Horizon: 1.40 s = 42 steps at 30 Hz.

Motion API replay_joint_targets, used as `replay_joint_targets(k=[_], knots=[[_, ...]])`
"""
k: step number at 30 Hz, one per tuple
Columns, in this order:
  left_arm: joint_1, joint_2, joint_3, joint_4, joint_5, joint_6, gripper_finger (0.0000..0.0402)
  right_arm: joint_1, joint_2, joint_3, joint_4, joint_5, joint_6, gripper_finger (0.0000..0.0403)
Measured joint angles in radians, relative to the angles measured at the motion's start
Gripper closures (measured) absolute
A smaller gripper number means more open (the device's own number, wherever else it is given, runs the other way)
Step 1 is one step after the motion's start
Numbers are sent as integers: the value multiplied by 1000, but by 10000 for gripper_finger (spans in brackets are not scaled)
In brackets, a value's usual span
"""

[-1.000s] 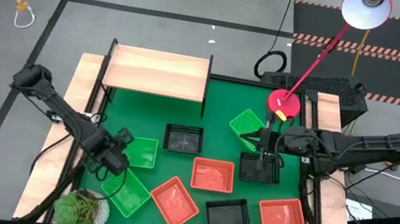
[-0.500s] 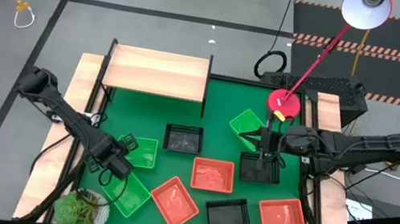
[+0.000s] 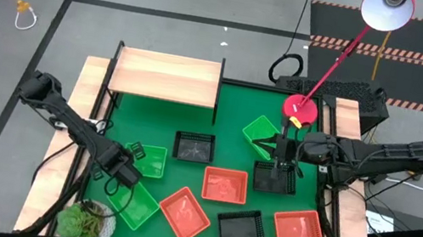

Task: Stack baskets on shelf by color
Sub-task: Put the top left green basket on the shelf

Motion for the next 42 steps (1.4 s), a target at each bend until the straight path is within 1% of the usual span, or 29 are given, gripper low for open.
replay_joint_targets(k=[6,8,10,14,15,17,19,22,26,32,35,39,42], knots=[[6,0,-34,8,-8,20,285,0,0,0,1,0,0,403],[6,0,-36,9,-9,20,291,0,0,0,1,0,-1,403],[5,0,-36,10,-9,21,310,0,0,0,2,0,-7,403],[5,0,-35,11,-11,11,375,-13,0,0,2,-1,-7,403],[5,0,-35,11,-13,4,385,-19,0,0,2,-1,-4,403],[5,0,-33,11,-21,-16,387,-32,0,0,2,-2,9,403],[-4,0,-16,7,-39,-25,381,-43,0,0,2,-2,19,403],[-16,0,39,-3,-79,-34,380,-53,0,0,2,-3,33,403],[-17,0,149,-47,-99,-97,393,-57,0,0,2,-3,45,403],[-22,0,325,-132,-128,-211,387,-57,0,0,2,-3,45,403],[-23,0,414,-170,-157,-257,394,-57,0,0,2,-3,46,403],[-16,0,523,-198,-194,-320,386,-57,0,0,2,-4,60,403],[-16,0,600,-246,-240,-345,389,-57,0,0,2,-4,64,403]])
